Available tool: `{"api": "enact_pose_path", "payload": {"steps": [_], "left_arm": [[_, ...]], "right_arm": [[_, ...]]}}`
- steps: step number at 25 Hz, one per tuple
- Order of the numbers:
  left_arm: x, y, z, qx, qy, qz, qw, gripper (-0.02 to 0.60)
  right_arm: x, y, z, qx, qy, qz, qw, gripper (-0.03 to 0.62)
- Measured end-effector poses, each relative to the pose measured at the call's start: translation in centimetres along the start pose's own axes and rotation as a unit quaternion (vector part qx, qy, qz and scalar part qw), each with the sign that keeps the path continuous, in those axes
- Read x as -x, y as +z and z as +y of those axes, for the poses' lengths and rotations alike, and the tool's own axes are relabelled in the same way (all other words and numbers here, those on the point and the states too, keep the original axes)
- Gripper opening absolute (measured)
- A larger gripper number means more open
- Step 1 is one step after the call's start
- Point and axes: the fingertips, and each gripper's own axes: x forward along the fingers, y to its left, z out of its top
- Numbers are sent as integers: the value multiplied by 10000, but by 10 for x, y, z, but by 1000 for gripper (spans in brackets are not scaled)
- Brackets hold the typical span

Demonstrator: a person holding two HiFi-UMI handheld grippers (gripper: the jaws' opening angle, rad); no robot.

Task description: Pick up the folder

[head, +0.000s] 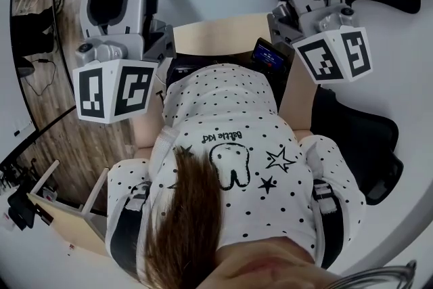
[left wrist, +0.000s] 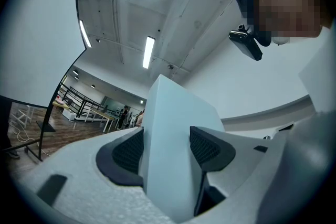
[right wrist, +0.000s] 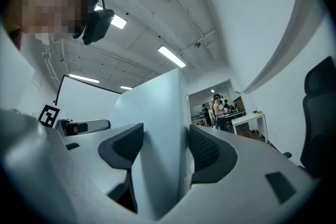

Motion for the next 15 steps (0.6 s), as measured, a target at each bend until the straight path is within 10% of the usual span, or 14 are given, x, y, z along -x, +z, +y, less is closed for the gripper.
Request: {"api": "enact_pose_path", "payload": {"steps": [15], "left_arm": [[-3,-2,-4,99,-94,15,9999,270]], "right_arm": [[5,4,-2,57,-112,31,9999,268]]}}
